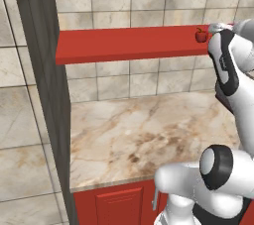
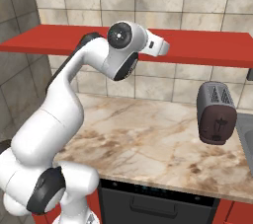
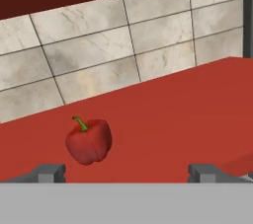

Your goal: Pick the bell pepper from the counter and place it in the cabinet.

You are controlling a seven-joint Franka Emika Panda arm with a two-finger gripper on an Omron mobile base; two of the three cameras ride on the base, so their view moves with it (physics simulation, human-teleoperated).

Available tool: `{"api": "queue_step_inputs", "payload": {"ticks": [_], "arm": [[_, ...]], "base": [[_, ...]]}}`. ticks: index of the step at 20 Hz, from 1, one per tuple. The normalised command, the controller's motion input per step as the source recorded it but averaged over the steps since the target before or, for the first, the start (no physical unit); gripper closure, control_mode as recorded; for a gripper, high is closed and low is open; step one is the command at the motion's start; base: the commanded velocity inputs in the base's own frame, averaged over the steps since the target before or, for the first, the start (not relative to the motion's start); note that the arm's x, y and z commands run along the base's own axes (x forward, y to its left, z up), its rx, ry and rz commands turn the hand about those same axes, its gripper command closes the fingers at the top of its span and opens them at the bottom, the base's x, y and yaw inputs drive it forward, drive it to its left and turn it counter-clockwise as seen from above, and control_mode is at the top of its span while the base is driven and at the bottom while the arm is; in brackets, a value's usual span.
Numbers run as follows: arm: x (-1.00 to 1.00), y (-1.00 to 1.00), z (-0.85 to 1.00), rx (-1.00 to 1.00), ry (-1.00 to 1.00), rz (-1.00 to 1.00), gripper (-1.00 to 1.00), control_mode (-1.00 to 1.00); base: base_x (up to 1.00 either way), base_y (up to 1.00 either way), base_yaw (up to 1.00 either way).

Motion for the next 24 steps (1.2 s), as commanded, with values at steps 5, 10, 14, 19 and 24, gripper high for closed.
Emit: {"api": "queue_step_inputs", "payload": {"ticks": [5,10,14,19,24], "arm": [[-1.00,0.00,0.00,0.00,0.11,0.00,-1.00,-1.00],[-1.00,0.00,0.11,0.00,0.04,0.02,-1.00,-1.00],[-1.00,0.00,0.18,0.00,0.00,0.03,-1.00,-1.00],[-0.85,-0.04,0.23,0.00,0.00,0.00,-1.00,-1.00],[-0.50,-0.05,0.17,0.00,0.00,0.00,-1.00,-1.00]], "base": [[0.00,0.00,0.00],[0.00,0.00,0.00],[0.00,0.00,0.00],[0.00,0.00,0.00],[0.00,0.00,0.00]]}}
